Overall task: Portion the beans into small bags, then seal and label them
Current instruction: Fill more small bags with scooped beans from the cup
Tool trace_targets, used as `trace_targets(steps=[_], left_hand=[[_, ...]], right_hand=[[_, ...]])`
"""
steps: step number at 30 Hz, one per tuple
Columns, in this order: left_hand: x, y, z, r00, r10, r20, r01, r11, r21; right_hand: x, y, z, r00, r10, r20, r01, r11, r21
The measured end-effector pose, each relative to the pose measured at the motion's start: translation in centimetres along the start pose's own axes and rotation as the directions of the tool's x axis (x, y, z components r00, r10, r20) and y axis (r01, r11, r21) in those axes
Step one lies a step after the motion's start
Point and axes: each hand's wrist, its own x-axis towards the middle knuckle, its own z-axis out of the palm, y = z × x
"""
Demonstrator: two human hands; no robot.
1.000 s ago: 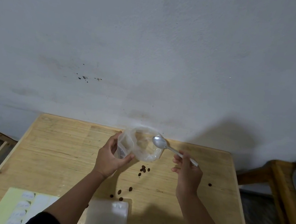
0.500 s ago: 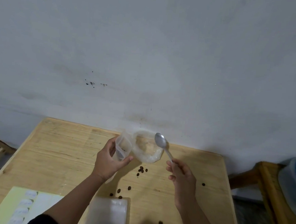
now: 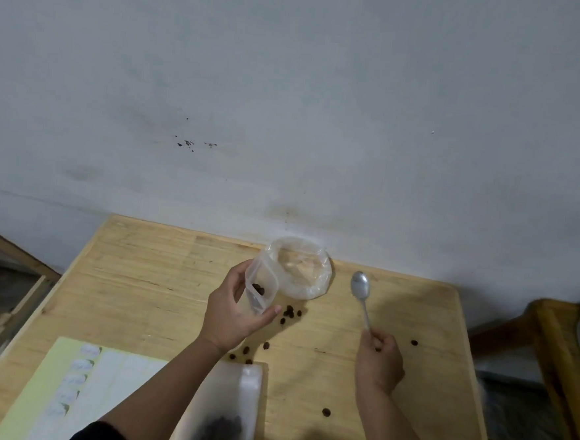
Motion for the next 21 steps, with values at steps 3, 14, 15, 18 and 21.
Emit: trace_targets(steps=[3,14,15,18,21], left_hand=[[-0.3,0.5,0.3,1.000,0.012,-0.017,-0.012,1.000,0.008],[-1.4,2.5,0.2,0.998,0.048,-0.051,-0.046,0.999,0.028],[-1.5,2.7,0.0,0.997,0.062,-0.048,-0.060,0.998,0.035],[-1.7,3.4,-0.8,0.994,0.103,-0.043,-0.101,0.994,0.050],[-2.6,4.3,-2.2,0.987,0.156,-0.024,-0.153,0.985,0.080]], right_hand=[[0.3,0.3,-0.1,0.998,-0.060,-0.003,0.060,0.994,-0.088],[-2.2,-5.5,-2.2,0.939,-0.305,0.156,0.301,0.952,0.050],[-3.6,-7.0,-2.6,0.910,-0.352,0.219,0.332,0.935,0.123],[-7.9,-11.3,-3.6,0.800,-0.437,0.410,0.364,0.898,0.248],[-12.0,-13.9,-3.8,0.727,-0.491,0.479,0.435,0.870,0.232]])
